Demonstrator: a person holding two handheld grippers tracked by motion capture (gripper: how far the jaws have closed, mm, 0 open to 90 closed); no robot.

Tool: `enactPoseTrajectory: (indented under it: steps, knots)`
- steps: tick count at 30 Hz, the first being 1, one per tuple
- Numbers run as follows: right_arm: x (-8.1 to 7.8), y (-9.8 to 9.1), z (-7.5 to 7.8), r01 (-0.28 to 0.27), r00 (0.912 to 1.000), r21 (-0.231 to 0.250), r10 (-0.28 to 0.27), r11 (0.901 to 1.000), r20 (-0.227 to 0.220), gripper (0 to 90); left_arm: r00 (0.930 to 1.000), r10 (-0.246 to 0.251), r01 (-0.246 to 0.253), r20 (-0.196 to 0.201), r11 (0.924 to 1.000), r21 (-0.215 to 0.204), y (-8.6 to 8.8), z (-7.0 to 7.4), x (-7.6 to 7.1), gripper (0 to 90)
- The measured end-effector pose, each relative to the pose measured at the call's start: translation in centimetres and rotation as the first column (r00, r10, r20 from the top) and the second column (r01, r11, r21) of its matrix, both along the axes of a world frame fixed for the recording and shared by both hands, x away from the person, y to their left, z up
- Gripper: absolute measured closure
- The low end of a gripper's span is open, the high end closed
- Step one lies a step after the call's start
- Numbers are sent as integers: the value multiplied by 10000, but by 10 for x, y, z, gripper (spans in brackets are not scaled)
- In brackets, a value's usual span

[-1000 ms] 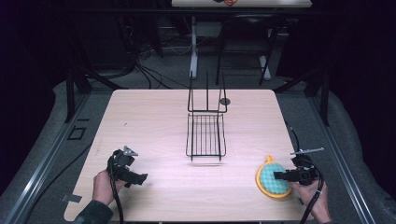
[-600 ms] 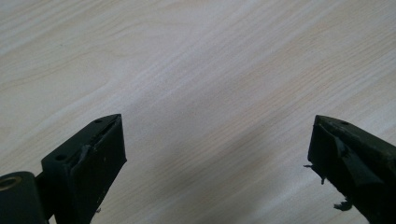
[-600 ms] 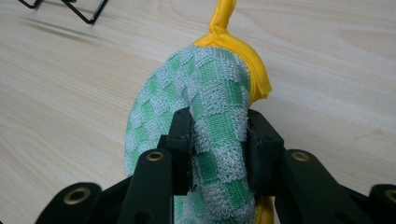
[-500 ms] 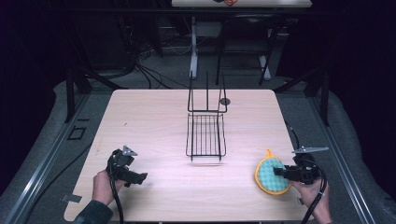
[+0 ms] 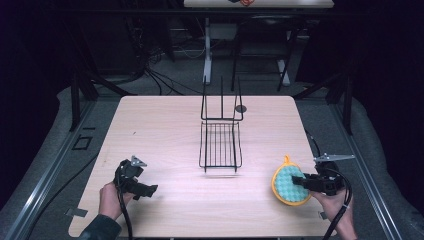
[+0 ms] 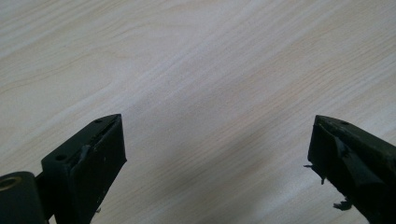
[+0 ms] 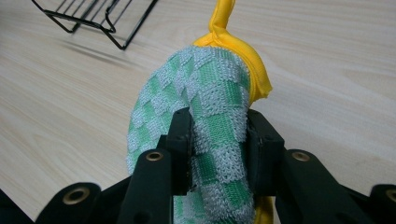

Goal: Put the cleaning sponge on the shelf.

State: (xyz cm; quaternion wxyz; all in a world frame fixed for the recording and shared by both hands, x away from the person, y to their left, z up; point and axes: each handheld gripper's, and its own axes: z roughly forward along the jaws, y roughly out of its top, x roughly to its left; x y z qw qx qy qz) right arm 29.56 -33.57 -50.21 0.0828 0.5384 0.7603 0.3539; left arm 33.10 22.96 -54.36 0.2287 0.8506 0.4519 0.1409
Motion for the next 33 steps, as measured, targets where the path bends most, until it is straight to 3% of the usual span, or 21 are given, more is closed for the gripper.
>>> enactPoseTrajectory:
  steps: [16,22,29,33]
  knots:
    - [6,15,19,-319,9968,-125,328,9994,731,665,9998,-19,17,-182,9999,-109,-1,-2,1,42]
    - [7,19,28,-304,9921,-121,317,9995,1216,665,9997,57,-62,-228,9998,-211,0,-3,2,42]
    - [12,27,34,-468,9892,-216,493,9987,1383,665,9997,81,-84,-231,9999,-126,0,-4,3,42]
    - [13,32,40,-600,9835,-183,623,9980,1698,665,9996,73,-77,-277,9999,-134,0,-5,4,42]
